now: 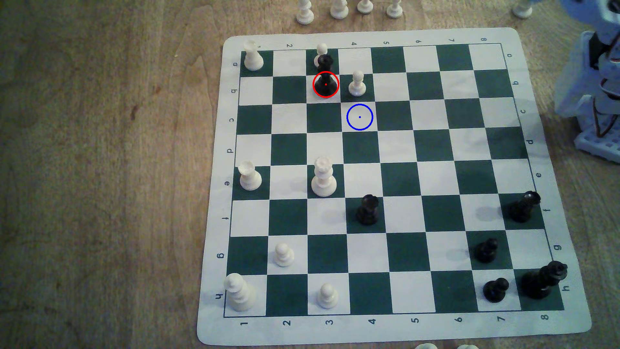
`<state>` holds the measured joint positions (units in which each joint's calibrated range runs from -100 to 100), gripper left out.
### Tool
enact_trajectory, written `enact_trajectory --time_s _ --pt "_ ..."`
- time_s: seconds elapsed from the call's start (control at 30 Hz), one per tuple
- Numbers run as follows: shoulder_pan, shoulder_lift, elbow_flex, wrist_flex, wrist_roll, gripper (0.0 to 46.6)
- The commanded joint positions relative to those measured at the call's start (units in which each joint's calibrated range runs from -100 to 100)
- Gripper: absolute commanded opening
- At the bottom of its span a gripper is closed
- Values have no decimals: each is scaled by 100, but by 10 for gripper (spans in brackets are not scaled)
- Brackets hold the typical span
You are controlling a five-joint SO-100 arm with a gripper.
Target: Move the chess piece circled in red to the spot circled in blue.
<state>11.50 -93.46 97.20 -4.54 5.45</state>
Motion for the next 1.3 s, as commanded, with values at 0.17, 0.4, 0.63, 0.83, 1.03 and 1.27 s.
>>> enact_trajectory --time_s 0.17,0.4,0.63,0.83,1.03,1.27 --pt "449 2555 -2811 3190 -469 191" --pt "269 4406 -4878 4025 -581 193" --pt "-239 6537 -7626 5540 -811 206" --pt "-411 7572 -7916 5516 -747 195" --pt "-380 8268 -8133 4942 -1031 265" --pt "-341 8871 -8133 4574 -1021 262"
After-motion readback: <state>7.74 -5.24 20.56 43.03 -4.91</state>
